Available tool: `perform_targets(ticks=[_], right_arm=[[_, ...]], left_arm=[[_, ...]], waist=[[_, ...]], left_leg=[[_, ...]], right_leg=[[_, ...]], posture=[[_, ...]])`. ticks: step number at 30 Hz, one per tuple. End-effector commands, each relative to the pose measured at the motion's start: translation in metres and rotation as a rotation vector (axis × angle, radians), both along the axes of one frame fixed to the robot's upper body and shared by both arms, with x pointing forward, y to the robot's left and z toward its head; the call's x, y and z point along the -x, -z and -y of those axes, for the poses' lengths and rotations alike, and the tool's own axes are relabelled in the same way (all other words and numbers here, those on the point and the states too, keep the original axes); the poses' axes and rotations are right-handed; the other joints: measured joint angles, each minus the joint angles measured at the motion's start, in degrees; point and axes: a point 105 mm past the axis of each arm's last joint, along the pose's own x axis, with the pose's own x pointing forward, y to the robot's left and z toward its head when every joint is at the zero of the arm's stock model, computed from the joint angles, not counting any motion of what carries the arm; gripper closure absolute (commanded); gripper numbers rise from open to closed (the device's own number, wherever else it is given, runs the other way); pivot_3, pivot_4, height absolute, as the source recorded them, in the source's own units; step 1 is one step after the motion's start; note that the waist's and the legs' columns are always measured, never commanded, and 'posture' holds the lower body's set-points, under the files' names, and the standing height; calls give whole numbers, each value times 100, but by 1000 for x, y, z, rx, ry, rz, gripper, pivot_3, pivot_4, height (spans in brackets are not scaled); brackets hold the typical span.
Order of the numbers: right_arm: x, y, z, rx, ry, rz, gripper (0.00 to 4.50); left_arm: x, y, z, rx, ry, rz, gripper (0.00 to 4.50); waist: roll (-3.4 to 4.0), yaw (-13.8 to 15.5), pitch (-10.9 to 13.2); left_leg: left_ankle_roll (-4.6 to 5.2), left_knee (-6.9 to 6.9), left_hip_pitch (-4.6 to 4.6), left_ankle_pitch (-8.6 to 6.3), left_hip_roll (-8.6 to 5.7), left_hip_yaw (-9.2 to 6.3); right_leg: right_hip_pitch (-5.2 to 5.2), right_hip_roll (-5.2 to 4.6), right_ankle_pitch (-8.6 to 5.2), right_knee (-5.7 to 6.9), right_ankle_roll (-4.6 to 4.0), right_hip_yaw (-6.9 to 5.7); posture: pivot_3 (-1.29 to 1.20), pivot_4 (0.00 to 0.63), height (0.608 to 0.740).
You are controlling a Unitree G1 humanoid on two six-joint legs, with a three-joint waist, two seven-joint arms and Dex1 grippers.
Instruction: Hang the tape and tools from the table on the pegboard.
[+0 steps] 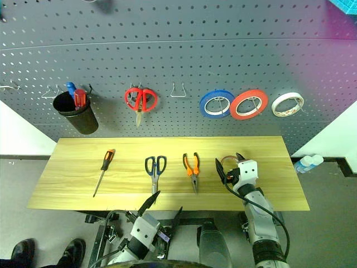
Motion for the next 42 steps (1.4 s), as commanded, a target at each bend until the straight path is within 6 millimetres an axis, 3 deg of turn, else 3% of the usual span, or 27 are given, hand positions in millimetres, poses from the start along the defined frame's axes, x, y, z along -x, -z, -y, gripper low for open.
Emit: perform_targets(ticks=[1, 3, 10, 12, 13, 16, 18, 20, 25, 30, 37, 42], right_arm=[[-3, -10, -4, 1, -12, 41, 0], [-4, -10, -4, 2, -11, 43, 0], [-7, -12, -3, 1, -5, 52, 0], [-9, -13, -2, -4, 1, 56, 0], [-9, -13, -3, -5, 3, 58, 0], [-10, -13, -3, -7, 4, 61, 0], [-11, -14, -3, -7, 3, 63, 0], [-11, -14, -4, -8, 1, 64, 0], [-12, -14, -5, -9, 0, 64, 0], [-12, -13, -7, -11, -3, 64, 0], [-12, -13, -6, -11, 2, 65, 0], [-12, -13, -7, -14, 1, 65, 0]], left_arm=[[0, -7, 1, 65, 18, -6, 17], [1, -5, 4, 50, 33, -12, 17], [-8, 8, -16, 26, -65, -42, 17], [-15, 15, -41, 51, -164, -79, 17], [-19, 16, -63, 23, -235, -60, 17], [-29, 4, -112, 26, -335, -3, 17], [-31, -5, -132, 27, -363, 25, 17], [-31, -10, -136, 40, -332, 27, 17], [-29, -13, -104, 73, -211, 25, 17], [-13, 5, -27, 134, 15, -83, 17], [14, 30, 43, 152, 165, -189, 17], [20, 36, 55, 140, 165, -184, 17]], waist=[[1, 0, 0], [1, 0, 0], [7, -2, -4], [6, -3, -4], [6, -1, -4], [6, -1, -6], [13, -10, -10], [14, -7, -10], [10, 2, -12], [12, -5, -13], [13, -6, -15], [16, -3, -17]], left_leg=[[0, 0, 0, 0, 0, 0], [0, 0, -2, 0, -1, 1], [0, 0, -5, 0, -1, 0], [0, 1, -5, 0, -1, 1], [0, 1, -7, 0, -1, 1], [-1, 1, -18, 1, 2, -3], [-9, 3, -36, 6, 9, -5], [-11, 8, -46, 7, 6, -2], [-8, 23, -60, 7, -11, 6], [-8, 21, -57, 7, -4, 5], [-8, 21, -56, 7, 0, 6], [-7, 25, -56, 7, -1, 8]], right_leg=[[0, 0, 0, 0, 0, 0], [-1, 0, 0, -1, 0, 0], [-5, 1, 1, 0, -1, -2], [-5, 1, 2, -1, 0, -1], [-6, 1, 2, -1, 0, -1], [-24, 4, 3, 11, -2, -5], [-44, 10, 8, 15, -9, -8], [-47, 8, 10, 12, -11, -7], [-47, -4, 23, -4, 10, 1], [-49, 1, 23, 2, 8, 1], [-53, 6, 24, 8, 8, 2], [-52, 5, 25, 8, 9, 2]], posture=[[-26, 176, 740], [-26, 172, 740], [-28, 163, 740], [-32, 163, 740], [-34, 160, 740], [-31, 157, 740], [-31, 157, 740], [-32, 158, 740], [-30, 158, 740], [-28, 159, 740], [-33, 158, 740], [-35, 156, 740]])
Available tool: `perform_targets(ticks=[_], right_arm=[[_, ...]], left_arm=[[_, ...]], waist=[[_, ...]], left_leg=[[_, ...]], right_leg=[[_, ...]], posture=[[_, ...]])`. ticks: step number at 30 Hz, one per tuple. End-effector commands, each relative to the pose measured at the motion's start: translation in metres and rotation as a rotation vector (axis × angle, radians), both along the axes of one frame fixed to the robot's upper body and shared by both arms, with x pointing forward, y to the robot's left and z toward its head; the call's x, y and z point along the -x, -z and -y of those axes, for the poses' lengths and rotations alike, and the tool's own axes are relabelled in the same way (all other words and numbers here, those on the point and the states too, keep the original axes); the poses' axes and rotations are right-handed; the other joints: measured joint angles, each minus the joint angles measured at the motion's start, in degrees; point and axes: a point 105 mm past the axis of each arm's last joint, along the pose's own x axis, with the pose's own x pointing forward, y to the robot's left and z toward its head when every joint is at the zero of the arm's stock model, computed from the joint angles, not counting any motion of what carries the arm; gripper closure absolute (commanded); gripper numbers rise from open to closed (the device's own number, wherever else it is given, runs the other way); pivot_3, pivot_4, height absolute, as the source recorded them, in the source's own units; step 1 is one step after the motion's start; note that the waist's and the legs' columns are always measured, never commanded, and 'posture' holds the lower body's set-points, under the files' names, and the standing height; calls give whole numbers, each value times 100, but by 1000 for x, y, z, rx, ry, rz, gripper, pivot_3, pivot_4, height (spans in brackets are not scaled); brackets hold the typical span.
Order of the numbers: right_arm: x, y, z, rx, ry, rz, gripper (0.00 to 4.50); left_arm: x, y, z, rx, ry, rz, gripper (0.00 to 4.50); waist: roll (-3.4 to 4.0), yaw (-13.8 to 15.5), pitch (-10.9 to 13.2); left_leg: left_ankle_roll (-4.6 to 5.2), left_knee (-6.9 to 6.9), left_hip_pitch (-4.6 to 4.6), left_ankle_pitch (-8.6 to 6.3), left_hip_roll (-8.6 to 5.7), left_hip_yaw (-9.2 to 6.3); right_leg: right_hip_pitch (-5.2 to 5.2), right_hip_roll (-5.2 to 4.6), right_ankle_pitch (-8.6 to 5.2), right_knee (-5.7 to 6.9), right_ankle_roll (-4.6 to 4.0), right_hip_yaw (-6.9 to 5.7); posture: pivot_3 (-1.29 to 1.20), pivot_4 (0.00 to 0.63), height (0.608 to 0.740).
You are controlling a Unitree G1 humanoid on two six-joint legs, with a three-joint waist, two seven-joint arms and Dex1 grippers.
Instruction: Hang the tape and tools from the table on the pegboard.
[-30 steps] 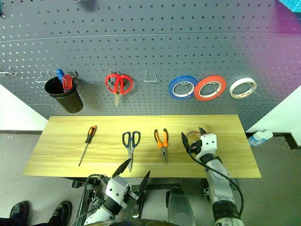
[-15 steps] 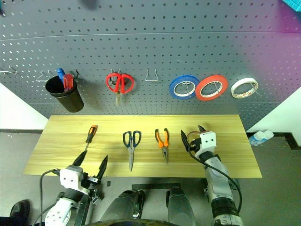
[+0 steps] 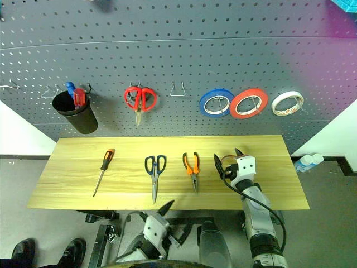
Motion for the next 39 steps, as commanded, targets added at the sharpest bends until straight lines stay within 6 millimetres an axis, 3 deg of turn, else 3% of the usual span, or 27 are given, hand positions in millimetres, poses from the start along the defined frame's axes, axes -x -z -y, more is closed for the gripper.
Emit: perform_targets(ticks=[1, 9, 10, 14, 20, 23, 30, 34, 36, 39], right_arm=[[-1, -6, -3, -2, -4, 32, 0], [-2, -6, -4, -3, -8, 35, 0], [-3, -7, -4, -2, -8, 35, 0], [-3, -8, -4, -3, -7, 38, 0], [-3, -8, -5, -5, -7, 42, 0], [-3, -8, -6, -5, -7, 41, 0], [-3, -7, -6, -5, -6, 40, 0], [-3, -7, -6, -8, -4, 40, 0], [-4, -7, -6, -7, -4, 40, 0], [-3, -6, -6, -7, -4, 37, 0]], left_arm=[[4, -4, 8, 13, 19, 29, 17], [13, 1, 24, 60, 47, -9, 17], [9, -3, 17, 17, 13, 44, 17], [-27, -54, -71, -97, -281, 303, 17], [-34, -96, -124, -167, -378, 408, 17], [-34, -102, -132, -169, -374, 403, 17], [-31, -82, -98, -99, -252, 297, 17], [-25, -57, -59, -79, -124, 216, 17], [-22, -52, -49, -87, -104, 213, 17], [-11, -39, -21, 29, -37, 115, 17]], waist=[[0, 1, 0], [10, 2, -6], [11, 3, -7], [3, 0, -4], [17, -12, -16], [16, -10, -17], [15, -11, -17], [17, -14, -19], [16, -19, -19], [17, -17, -20]], left_leg=[[0, 0, 0, 0, 0, 0], [0, 0, 0, 0, 0, 1], [0, 0, 0, 0, 0, 0], [-1, -1, 1, 1, 5, -1], [-10, 2, -1, 7, 4, 10], [-1, 1, 0, 2, 4, 30], [-1, 2, 5, 2, 7, 45], [1, 0, 15, 1, 8, 63], [1, 1, 18, 2, 8, 69], [2, 1, 22, 1, 9, 76]], right_leg=[[0, 0, 0, 0, 0, 0], [-1, 0, 1, 1, 0, 0], [-1, 0, 1, 2, 0, 0], [-4, 3, 1, 6, -1, 1], [-3, 1, 4, 6, -8, 6], [-5, 2, 10, -2, 1, 26], [-6, 6, 13, 1, 6, 38], [-6, 10, 17, 5, 12, 59], [-6, 11, 18, 6, 14, 64], [-5, 12, 20, 6, 18, 73]], posture=[[-36, 156, 740], [-31, 151, 740], [-31, 151, 740], [-33, 152, 740], [-39, 148, 740], [-40, 148, 740], [-41, 149, 740], [-41, 147, 740], [-42, 146, 740], [-43, 146, 740]])
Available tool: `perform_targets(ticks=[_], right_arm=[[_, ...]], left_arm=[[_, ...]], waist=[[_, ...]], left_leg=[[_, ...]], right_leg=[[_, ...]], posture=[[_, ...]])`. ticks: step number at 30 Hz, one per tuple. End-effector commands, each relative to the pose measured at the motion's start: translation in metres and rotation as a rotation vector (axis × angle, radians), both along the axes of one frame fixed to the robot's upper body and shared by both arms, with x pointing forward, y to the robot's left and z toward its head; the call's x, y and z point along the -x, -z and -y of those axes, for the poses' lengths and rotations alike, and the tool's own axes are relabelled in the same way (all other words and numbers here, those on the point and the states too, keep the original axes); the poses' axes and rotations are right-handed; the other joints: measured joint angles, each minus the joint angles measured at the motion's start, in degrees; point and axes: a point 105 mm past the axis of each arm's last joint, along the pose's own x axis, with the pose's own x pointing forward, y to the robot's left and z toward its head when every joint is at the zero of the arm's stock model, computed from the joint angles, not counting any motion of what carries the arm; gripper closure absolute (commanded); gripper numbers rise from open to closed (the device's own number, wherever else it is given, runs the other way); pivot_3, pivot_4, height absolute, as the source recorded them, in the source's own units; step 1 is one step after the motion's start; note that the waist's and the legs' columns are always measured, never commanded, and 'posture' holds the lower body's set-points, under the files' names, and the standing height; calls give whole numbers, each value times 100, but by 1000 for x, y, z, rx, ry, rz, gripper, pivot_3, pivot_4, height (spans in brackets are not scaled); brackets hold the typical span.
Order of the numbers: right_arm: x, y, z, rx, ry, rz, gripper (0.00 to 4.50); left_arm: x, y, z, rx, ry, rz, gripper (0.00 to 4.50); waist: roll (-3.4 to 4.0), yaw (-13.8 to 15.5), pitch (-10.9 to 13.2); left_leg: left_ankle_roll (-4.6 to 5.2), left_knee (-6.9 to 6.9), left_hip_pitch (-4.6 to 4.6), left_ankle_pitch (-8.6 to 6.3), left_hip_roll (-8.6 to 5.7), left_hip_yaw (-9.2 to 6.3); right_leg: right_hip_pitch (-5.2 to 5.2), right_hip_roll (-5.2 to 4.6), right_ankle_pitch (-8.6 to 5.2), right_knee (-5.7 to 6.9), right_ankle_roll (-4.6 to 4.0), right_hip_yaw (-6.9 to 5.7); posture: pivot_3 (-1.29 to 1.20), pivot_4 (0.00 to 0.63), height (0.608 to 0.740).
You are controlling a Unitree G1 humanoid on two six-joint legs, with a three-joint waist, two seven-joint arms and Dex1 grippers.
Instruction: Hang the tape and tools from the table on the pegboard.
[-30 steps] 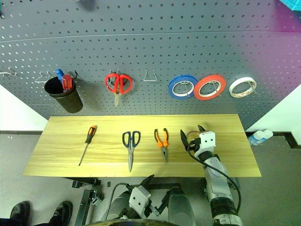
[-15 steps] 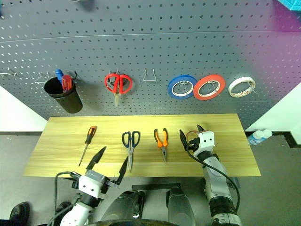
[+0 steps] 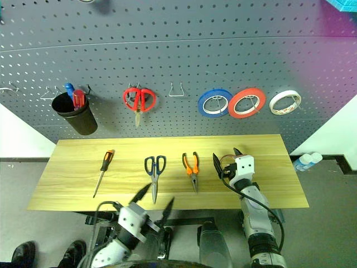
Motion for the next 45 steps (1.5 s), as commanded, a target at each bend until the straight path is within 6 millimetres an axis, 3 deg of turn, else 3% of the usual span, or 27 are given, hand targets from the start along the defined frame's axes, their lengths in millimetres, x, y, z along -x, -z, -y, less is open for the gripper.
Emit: perform_targets(ticks=[1, 4, 6, 8, 12, 16, 19, 21, 26, 32, 38, 45], right_arm=[[-1, -6, -2, -2, 0, 32, 0], [-2, -6, -2, -3, 1, 32, 0], [-2, -6, -2, -3, 0, 32, 0], [-2, -6, -3, -4, -2, 34, 0], [-3, -7, -3, -6, -2, 37, 0], [-4, -7, -3, -7, -2, 38, 0], [-5, -8, -3, -7, -1, 40, 0], [-5, -8, -4, -7, -3, 40, 0], [-5, -8, -4, -9, 2, 41, 0], [-6, -8, -5, -11, 1, 42, 0], [-6, -7, -4, -11, 4, 44, 0], [-6, -6, -4, -12, 6, 41, 0]], left_arm=[[12, 5, 29, 96, 76, -45, 17], [19, 9, 43, 120, 103, -58, 17], [16, 6, 37, 70, 63, -12, 17], [5, -1, 9, -60, -57, 84, 17], [-12, -30, -47, -107, -216, 205, 17], [-17, -58, -107, -171, -390, 275, 17], [-18, -67, -147, -171, -475, 266, 17], [-17, -72, -160, -155, -488, 263, 17], [-20, -59, -180, -151, -515, 214, 17], [-27, -35, -151, -50, -390, 117, 17], [-24, -3, -83, 86, -196, 4, 17], [-10, -2, -26, 192, -57, -22, 17]], waist=[[1, 4, 0], [0, 5, -1], [0, 3, -1], [0, 1, -1], [0, 5, -1], [-1, -4, -2], [-2, -1, -2], [-3, -1, -2], [-4, -2, -2], [-6, -16, -4], [-11, -22, -4], [-13, -26, -3]], left_leg=[[0, 1, 0, 0, 0, 1], [1, 3, 0, 0, 0, 2], [1, 3, 3, 0, 5, 3], [0, 2, 5, 0, 6, 3], [0, 3, 8, 0, 12, 4], [0, 3, 8, 0, 14, 13], [5, 3, 7, -3, 12, 20], [5, 1, 8, -3, 14, 20], [5, 7, 11, -3, 12, 23], [5, 6, 23, -3, 13, 24], [6, 4, 37, -3, 13, 31], [6, 3, 63, -4, 16, 32]], right_leg=[[0, 0, 1, 1, 1, 1], [1, 0, 2, 1, 3, 2], [0, 3, 3, 3, 3, 3], [0, 4, 3, 7, 3, 3], [1, 8, 3, 10, 2, 4], [2, 8, 5, 6, 0, 8], [2, 7, 5, 0, 0, 13], [0, 8, 5, 2, -1, 12], [8, 7, 6, 1, -1, 13], [16, 8, 7, 3, -2, 14], [26, 8, 9, 3, -1, 19], [50, 11, 8, 5, 0, 21]], posture=[[-43, 146, 740], [-42, 146, 740], [-43, 146, 740], [-44, 145, 740], [-43, 145, 740], [-43, 144, 740], [-45, 144, 740], [-45, 144, 740], [-51, 148, 740], [-53, 148, 740], [-55, 149, 740], [-54, 149, 740]])
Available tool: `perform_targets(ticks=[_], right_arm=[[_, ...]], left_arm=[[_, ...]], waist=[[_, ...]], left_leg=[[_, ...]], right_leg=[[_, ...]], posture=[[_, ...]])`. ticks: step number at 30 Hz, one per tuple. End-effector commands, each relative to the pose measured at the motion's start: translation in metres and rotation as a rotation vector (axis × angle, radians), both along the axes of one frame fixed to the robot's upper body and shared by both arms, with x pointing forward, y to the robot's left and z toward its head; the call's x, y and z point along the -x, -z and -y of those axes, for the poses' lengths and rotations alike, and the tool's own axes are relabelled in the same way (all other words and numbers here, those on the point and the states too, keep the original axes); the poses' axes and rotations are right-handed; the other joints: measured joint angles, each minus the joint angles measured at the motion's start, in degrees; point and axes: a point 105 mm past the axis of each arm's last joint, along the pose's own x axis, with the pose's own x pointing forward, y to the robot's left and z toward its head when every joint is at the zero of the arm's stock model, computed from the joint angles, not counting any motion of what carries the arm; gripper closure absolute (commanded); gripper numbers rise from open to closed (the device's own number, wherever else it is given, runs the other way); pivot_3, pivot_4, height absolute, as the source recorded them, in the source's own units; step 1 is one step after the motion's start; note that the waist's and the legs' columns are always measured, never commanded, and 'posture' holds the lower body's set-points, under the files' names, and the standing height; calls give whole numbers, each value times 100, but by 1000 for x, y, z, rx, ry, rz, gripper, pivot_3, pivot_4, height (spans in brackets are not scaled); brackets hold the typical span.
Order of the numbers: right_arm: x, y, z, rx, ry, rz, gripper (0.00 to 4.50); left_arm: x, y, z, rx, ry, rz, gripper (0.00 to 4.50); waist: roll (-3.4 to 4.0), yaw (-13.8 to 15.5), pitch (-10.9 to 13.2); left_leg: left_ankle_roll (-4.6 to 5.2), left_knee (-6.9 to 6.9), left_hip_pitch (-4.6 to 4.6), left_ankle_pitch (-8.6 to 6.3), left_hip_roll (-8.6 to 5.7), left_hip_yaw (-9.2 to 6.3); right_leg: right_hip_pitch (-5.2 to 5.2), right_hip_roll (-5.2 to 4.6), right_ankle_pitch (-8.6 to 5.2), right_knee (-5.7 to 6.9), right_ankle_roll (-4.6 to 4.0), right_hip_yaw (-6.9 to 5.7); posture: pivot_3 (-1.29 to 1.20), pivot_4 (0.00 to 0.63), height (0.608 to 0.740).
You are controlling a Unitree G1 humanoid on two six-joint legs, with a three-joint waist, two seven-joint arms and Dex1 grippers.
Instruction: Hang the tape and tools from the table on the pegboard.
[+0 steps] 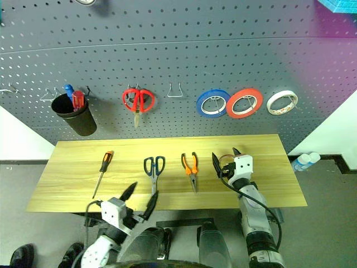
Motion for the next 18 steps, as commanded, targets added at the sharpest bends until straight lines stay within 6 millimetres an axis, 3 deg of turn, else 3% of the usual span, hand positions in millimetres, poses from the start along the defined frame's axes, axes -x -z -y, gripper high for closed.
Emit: perform_targets(ticks=[1, 6, 7, 8, 10, 12, 15, 18], right_arm=[[-3, -10, -1, 1, 0, 48, 0], [-4, -10, -2, -1, -2, 52, 0], [-4, -10, -3, -1, -2, 52, 0], [-4, -10, -3, 0, -3, 52, 0], [-4, -10, -3, 0, -3, 52, 0], [-4, -10, -2, 1, -2, 53, 0], [-4, -11, -2, 1, -1, 55, 0], [-4, -10, -3, 0, -2, 55, 0]], left_arm=[[11, -11, 24, 38, 73, 45, 17], [19, -10, 41, 25, 107, 30, 17], [-20, -11, -19, -45, 92, 17, 17], [-57, -29, -73, -84, 70, 35, 17], [-97, -83, -144, -162, -24, 149, 17], [-108, -100, -175, -214, -108, 194, 17], [-114, -130, -224, -240, -220, 240, 17], [-115, -134, -226, -213, -167, 230, 17]], waist=[[-1, -1, 0], [-1, 3, 1], [-3, 5, 2], [-12, 52, 12], [-46, 40, 31], [-66, -13, 19], [57, -143, -36], [17, -149, -22]], left_leg=[[0, 0, 0, 0, 1, 0], [1, 0, -2, -1, 1, 0], [1, 0, -1, -1, 1, 0], [1, -2, 1, -1, 1, 0], [-48, 1, -16, 29, 86, -1], [-96, 12, -62, 58, 169, -26], [-100, -23, -12, 62, 147, 42], [-80, -23, 18, 51, 149, 58]], right_leg=[[0, 0, 0, 0, 0, 0], [0, 0, -1, -4, 1, 0], [0, 0, -1, -3, 1, 0], [1, 0, -1, -3, 1, 0], [-27, 24, -2, 22, -17, -90], [-46, 108, 51, 23, -113, -127], [-12, 84, 65, -2, -119, -80], [7, 88, 54, 4, -100, -51]], posture=[[-54, 149, 740], [-55, 150, 740], [-55, 150, 740], [-55, 150, 740], [-54, 151, 740], [-54, 151, 740], [-55, 151, 740], [-57, 151, 740]])
